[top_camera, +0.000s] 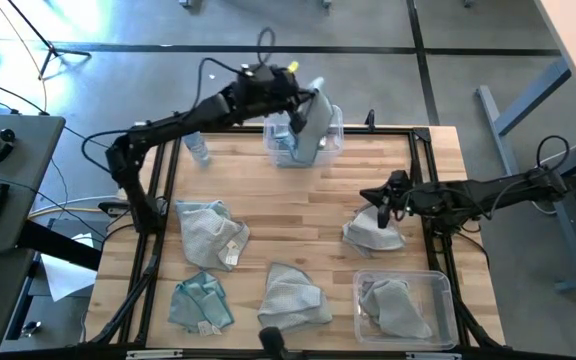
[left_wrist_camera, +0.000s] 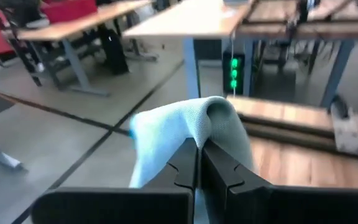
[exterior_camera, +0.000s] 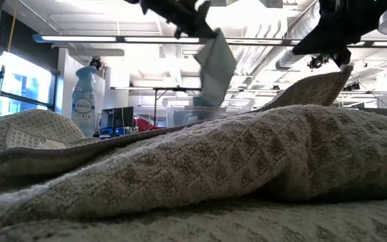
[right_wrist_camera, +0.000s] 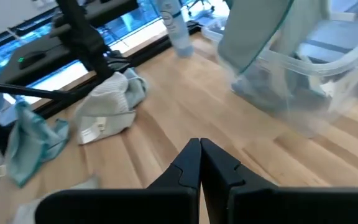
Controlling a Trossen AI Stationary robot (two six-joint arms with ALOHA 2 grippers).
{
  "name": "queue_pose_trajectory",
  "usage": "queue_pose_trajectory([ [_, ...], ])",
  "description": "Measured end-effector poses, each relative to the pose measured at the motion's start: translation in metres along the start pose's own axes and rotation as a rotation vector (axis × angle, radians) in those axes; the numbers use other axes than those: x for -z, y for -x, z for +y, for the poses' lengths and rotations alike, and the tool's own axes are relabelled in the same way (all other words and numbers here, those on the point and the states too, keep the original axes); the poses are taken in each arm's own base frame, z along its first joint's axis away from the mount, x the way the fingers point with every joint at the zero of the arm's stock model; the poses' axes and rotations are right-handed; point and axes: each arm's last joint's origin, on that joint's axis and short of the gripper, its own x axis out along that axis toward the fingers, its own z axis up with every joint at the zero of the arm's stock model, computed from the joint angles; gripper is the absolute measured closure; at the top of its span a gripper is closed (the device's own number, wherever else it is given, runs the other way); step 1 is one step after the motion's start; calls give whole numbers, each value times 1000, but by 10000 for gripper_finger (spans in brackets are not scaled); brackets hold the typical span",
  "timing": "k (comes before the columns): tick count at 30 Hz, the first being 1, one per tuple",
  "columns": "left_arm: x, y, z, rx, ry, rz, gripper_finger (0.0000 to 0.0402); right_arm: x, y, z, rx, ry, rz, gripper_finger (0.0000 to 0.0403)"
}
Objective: Sort microfiber towel by color & place in baskets
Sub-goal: Put the blue towel into the top transparent bin
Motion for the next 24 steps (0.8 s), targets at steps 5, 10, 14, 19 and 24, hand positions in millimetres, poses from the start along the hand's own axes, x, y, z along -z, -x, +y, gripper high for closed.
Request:
queue_pose_trajectory([
  [5,28,-23,0,-95,-61,152,401,1,-3,0,27,-31,0,403],
  [10,56,-37,4,-187,-139,320,401,2,-4,0,42,-50,-7,403],
  [14,75,-50,3,-171,-156,400,401,1,-4,-1,68,-50,-25,403],
  [19,95,-62,-2,-139,-121,470,400,1,-4,-1,81,-50,-34,403],
  [24,106,-65,-6,-62,-86,528,369,1,-4,-1,84,-49,-35,403],
])
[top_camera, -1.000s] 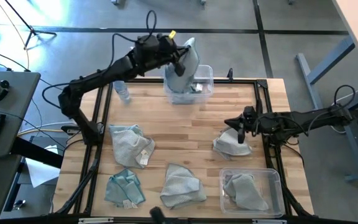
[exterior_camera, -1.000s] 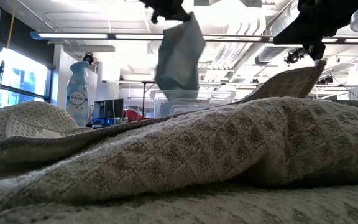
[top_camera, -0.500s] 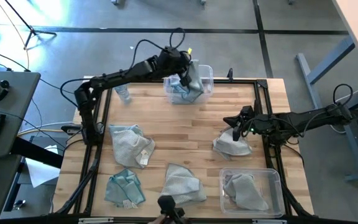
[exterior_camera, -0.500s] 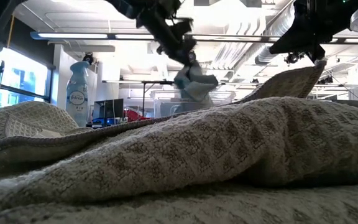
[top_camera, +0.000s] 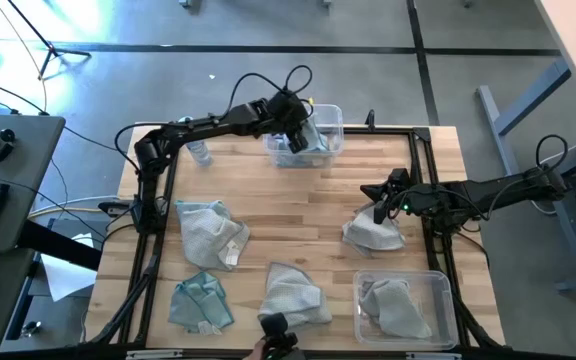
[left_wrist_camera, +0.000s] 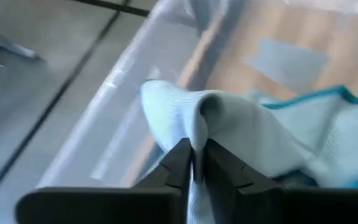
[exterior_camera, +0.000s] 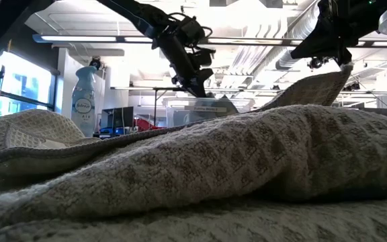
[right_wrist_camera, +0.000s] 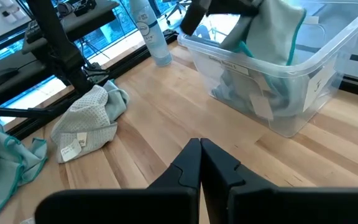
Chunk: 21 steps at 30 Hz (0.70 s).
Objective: Sort microfiber towel by color & place in baskets
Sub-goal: Put the blue towel into the top transparent bin, then put the gray towel into the bottom transparent bin
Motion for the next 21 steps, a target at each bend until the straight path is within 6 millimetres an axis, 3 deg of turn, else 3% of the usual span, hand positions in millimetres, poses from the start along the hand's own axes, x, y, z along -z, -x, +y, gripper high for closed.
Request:
queue_pose_trajectory([
  [9,1,9,-1,19,-1,28,281,0,0,0,2,2,1,403],
  [21,-26,84,-10,21,54,-128,271,3,0,-2,14,3,25,403],
])
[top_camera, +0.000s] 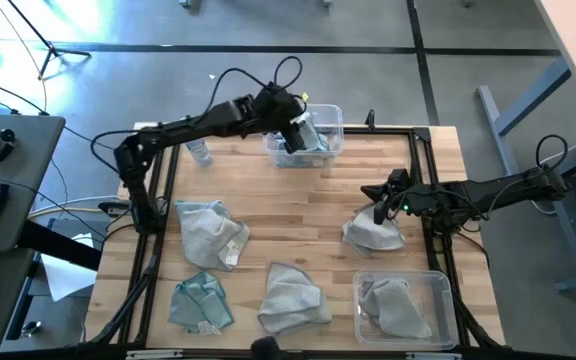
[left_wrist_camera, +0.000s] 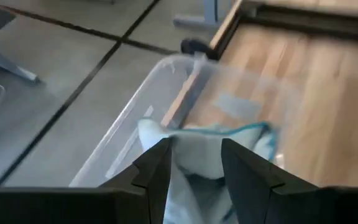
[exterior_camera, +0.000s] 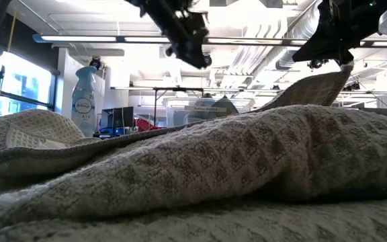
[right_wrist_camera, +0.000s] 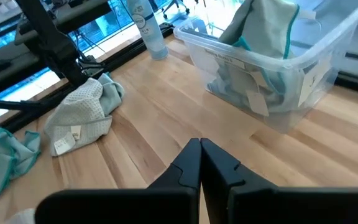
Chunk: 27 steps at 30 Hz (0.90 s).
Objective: Sort microfiber towel by color & place in baskets
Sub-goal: Put the gray towel into the bottom transparent bin
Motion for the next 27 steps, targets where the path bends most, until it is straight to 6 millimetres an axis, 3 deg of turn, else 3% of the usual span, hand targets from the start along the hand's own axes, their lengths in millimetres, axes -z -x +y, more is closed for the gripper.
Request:
queue_pose_trajectory([
  [6,-10,37,-22,175,47,-58,288,1,0,0,-4,-9,14,403],
  [11,1,43,-60,221,18,9,377,1,0,0,-10,3,19,403],
  [17,35,38,-114,301,19,74,398,2,0,1,-48,36,50,403],
  [22,75,33,-154,370,18,104,401,7,-1,2,-117,129,143,403],
  [27,105,39,-164,411,45,82,401,8,-4,6,-39,151,303,403],
])
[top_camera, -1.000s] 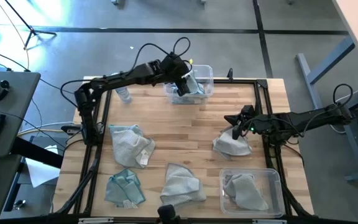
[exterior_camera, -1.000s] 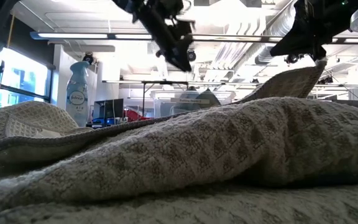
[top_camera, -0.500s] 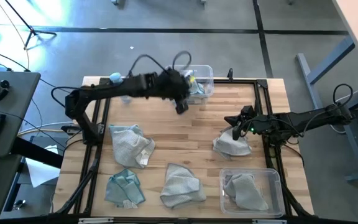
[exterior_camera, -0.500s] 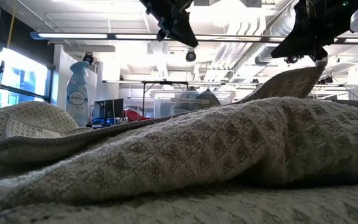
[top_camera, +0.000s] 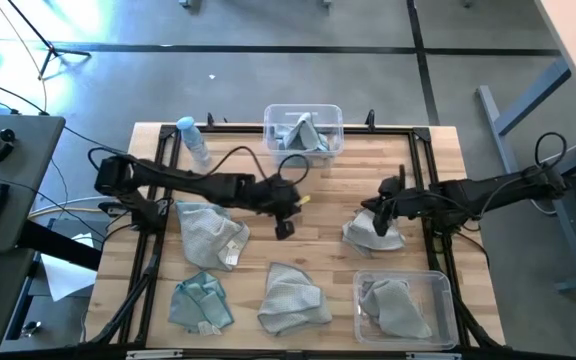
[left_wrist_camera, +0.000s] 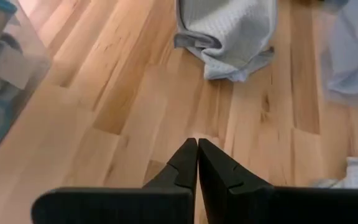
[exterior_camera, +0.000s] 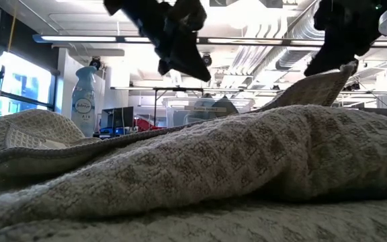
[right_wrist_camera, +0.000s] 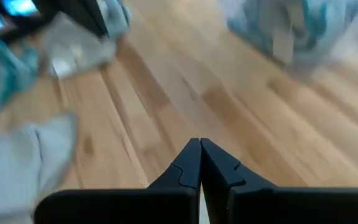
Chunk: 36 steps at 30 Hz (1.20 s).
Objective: Sort microfiber towel by color & place in baskets
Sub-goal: Put the gray towel into the bottom transparent bin
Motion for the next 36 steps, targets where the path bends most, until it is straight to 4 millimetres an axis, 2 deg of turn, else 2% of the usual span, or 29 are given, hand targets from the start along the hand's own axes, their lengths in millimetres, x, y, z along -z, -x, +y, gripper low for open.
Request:
queue_pose_trajectory([
  [4,14,16,5,29,7,-59,401,-7,-6,11,36,40,166,402],
  [10,34,59,17,39,20,-129,401,-16,-15,24,133,72,430,386],
  [14,52,85,24,53,33,-171,401,-17,-23,31,178,98,559,356],
  [19,74,107,32,64,60,-197,401,-10,-37,34,197,109,649,305],
  [23,89,117,36,71,72,-213,401,-1,-48,35,186,135,722,268],
  [28,102,123,40,74,79,-220,401,6,-59,36,191,196,787,244],
  [33,102,125,40,77,80,-234,401,13,-73,35,240,248,833,235],
  [36,102,125,40,75,65,-235,401,18,-84,33,268,265,879,244],
])
